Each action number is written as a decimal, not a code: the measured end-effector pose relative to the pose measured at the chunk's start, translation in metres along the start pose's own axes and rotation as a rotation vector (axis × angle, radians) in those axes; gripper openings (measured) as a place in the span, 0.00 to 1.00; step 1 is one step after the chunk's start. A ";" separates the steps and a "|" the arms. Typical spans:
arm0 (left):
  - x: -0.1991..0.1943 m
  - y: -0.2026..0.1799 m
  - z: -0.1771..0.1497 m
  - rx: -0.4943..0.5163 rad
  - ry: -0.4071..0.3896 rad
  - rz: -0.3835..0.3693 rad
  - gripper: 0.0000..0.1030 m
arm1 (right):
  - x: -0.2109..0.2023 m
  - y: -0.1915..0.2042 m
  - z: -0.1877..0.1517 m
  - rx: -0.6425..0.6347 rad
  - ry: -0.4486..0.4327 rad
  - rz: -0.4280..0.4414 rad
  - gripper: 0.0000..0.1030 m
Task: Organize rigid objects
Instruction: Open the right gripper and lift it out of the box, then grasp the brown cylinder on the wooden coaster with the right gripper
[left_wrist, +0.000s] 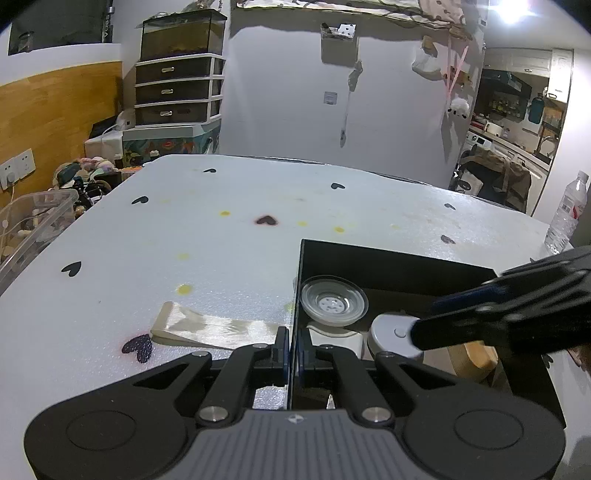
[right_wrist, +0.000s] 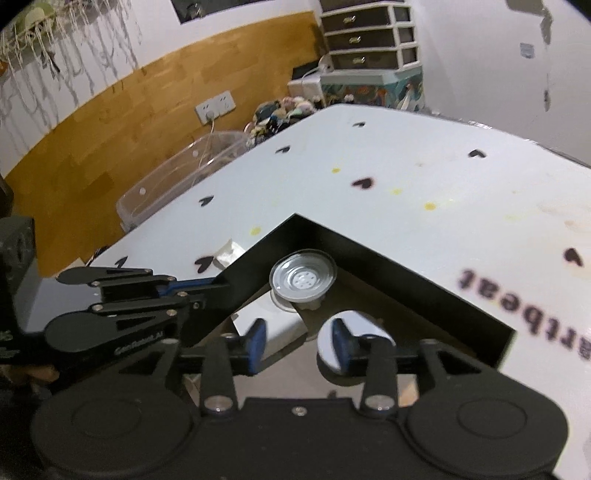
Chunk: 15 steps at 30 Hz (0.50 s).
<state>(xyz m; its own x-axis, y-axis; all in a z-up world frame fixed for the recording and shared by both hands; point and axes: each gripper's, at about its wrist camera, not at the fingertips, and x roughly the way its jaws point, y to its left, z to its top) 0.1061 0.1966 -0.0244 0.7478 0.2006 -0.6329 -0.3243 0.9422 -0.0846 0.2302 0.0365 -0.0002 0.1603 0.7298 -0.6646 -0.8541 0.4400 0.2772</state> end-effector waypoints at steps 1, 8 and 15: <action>0.000 0.000 0.000 0.000 0.000 0.002 0.03 | -0.005 0.001 -0.002 -0.007 -0.013 -0.013 0.57; 0.000 -0.002 0.000 -0.003 0.001 0.015 0.03 | -0.031 0.002 -0.015 -0.015 -0.088 -0.069 0.86; -0.001 -0.004 0.000 -0.002 0.001 0.026 0.03 | -0.047 0.001 -0.031 -0.019 -0.150 -0.100 1.00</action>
<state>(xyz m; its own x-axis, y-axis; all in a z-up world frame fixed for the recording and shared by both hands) 0.1066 0.1927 -0.0228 0.7385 0.2242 -0.6359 -0.3446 0.9361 -0.0701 0.2064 -0.0138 0.0102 0.3159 0.7535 -0.5766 -0.8390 0.5056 0.2012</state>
